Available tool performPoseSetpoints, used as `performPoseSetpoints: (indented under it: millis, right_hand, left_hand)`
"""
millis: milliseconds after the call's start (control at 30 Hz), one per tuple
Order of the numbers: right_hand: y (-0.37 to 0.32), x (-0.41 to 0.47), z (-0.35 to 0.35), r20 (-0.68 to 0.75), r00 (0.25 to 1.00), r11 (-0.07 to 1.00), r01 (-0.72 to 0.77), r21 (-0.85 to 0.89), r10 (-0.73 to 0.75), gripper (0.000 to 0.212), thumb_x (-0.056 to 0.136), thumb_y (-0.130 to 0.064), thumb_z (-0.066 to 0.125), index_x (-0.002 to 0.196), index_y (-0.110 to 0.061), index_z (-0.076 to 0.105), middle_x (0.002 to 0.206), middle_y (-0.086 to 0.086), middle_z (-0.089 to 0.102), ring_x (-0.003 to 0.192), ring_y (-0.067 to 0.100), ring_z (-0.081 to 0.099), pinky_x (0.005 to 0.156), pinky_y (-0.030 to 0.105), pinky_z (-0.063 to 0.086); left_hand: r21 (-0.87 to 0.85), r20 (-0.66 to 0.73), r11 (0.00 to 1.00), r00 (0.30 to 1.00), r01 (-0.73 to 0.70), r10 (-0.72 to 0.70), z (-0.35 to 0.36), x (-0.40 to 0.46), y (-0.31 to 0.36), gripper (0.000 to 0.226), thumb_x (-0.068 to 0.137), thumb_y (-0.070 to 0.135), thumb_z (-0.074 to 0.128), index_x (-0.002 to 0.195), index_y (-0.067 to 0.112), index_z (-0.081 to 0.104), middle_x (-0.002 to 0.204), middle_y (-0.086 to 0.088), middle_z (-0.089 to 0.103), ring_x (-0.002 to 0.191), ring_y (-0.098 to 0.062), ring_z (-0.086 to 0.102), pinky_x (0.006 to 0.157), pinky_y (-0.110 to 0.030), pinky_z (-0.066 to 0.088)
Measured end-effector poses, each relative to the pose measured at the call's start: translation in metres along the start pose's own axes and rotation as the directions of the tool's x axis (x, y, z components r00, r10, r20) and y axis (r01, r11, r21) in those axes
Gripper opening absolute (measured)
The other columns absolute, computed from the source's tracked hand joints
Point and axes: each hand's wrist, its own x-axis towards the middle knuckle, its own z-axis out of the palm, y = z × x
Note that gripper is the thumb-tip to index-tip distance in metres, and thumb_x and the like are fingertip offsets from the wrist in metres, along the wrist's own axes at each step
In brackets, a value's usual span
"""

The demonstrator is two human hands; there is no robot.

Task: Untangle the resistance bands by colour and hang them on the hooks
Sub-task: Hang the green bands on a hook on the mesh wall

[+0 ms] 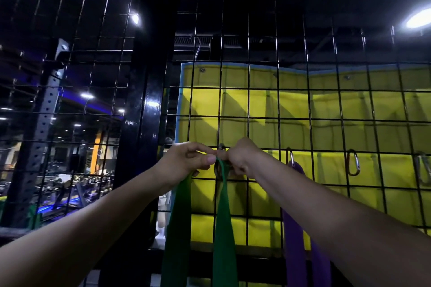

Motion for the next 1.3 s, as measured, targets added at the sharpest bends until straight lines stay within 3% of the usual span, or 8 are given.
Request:
performPoseSetpoints:
  millis: [133, 200, 300, 600, 833, 933, 1033, 1300]
  right_hand:
    - [0.003, 0.003, 0.0, -0.037, 0.999, 0.998, 0.021, -0.055, -0.023, 0.03, 0.085, -0.025, 0.066, 0.101, -0.001, 0.057, 0.081, 0.011, 0.065, 0.055, 0.017, 0.062, 0.033, 0.017, 0.04]
    - [0.004, 0.005, 0.001, -0.055, 0.998, 0.994, 0.032, -0.102, -0.038, 0.033, 0.085, -0.027, 0.065, 0.104, 0.0, 0.058, 0.082, 0.01, 0.063, 0.064, 0.021, 0.063, 0.039, 0.022, 0.045]
    - [0.004, 0.007, 0.0, -0.065, 0.997, 0.99, 0.031, -0.136, -0.04, 0.028, 0.088, -0.023, 0.062, 0.103, 0.0, 0.059, 0.071, 0.007, 0.057, 0.056, 0.018, 0.057, 0.035, 0.017, 0.039]
    - [0.011, 0.019, -0.001, -0.096, 0.988, 0.967, 0.097, -0.235, -0.122, 0.017, 0.09, -0.014, 0.056, 0.096, 0.001, 0.061, 0.07, 0.008, 0.048, 0.055, 0.018, 0.043, 0.045, 0.024, 0.035]
    - [0.012, 0.018, -0.003, -0.081, 0.987, 0.962, 0.117, -0.245, -0.14, 0.028, 0.089, -0.022, 0.061, 0.098, 0.004, 0.064, 0.07, 0.007, 0.051, 0.058, 0.018, 0.047, 0.048, 0.026, 0.039]
    - [0.01, 0.015, -0.003, -0.059, 0.989, 0.963, 0.114, -0.243, -0.132, 0.035, 0.087, -0.026, 0.063, 0.102, 0.006, 0.063, 0.082, 0.015, 0.06, 0.07, 0.026, 0.059, 0.06, 0.032, 0.05]
    - [0.007, 0.012, -0.004, -0.021, 0.994, 0.977, 0.097, -0.19, -0.103, 0.04, 0.085, -0.027, 0.065, 0.104, 0.008, 0.062, 0.096, 0.022, 0.069, 0.084, 0.035, 0.07, 0.074, 0.041, 0.059]
    - [0.005, 0.008, -0.003, 0.002, 0.995, 0.98, 0.1, -0.172, -0.101, 0.038, 0.087, -0.025, 0.063, 0.105, 0.008, 0.061, 0.098, 0.022, 0.07, 0.082, 0.034, 0.071, 0.072, 0.037, 0.058]
  left_hand:
    - [0.082, -0.018, 0.996, 0.999, -0.034, 0.035, 0.0, 0.006, 0.0, 0.012, 0.085, 0.019, 0.062, 0.091, 0.011, 0.069, 0.077, 0.002, 0.071, 0.063, -0.001, 0.064, 0.057, -0.019, 0.044]
    - [0.15, 0.001, 0.987, 0.998, -0.059, 0.059, -0.001, 0.009, 0.001, 0.018, 0.088, 0.021, 0.058, 0.093, 0.007, 0.069, 0.064, 0.01, 0.07, 0.058, 0.003, 0.062, 0.053, -0.017, 0.044]
    - [0.282, 0.039, 0.952, 0.993, -0.121, 0.114, -0.002, 0.012, 0.007, 0.026, 0.091, 0.023, 0.054, 0.092, 0.002, 0.069, 0.058, 0.012, 0.067, 0.054, 0.004, 0.06, 0.048, -0.012, 0.043]
    - [0.597, 0.088, 0.769, 0.971, -0.23, 0.222, 0.0, 0.021, 0.011, 0.032, 0.092, 0.033, 0.051, 0.083, 0.007, 0.067, 0.069, 0.009, 0.061, 0.061, -0.003, 0.06, 0.055, -0.01, 0.045]
    - [0.667, 0.183, 0.693, 0.962, -0.274, 0.204, -0.002, 0.02, 0.015, 0.026, 0.095, 0.027, 0.047, 0.089, 0.008, 0.063, 0.076, 0.002, 0.059, 0.067, -0.006, 0.059, 0.054, -0.011, 0.041]
    - [0.702, 0.235, 0.649, 0.956, -0.292, 0.176, -0.004, 0.017, 0.018, 0.027, 0.096, 0.026, 0.044, 0.092, 0.006, 0.062, 0.081, -0.003, 0.061, 0.075, -0.015, 0.062, 0.064, -0.024, 0.047]
    - [0.703, 0.287, 0.64, 0.947, -0.309, 0.142, -0.007, 0.014, 0.019, 0.027, 0.098, 0.025, 0.041, 0.095, 0.007, 0.06, 0.087, -0.003, 0.061, 0.079, -0.013, 0.062, 0.069, -0.026, 0.047]
    - [0.677, 0.312, 0.677, 0.946, -0.289, 0.092, -0.011, 0.008, 0.018, 0.021, 0.099, 0.027, 0.035, 0.096, 0.018, 0.053, 0.085, 0.006, 0.053, 0.081, -0.007, 0.057, 0.071, -0.022, 0.046]
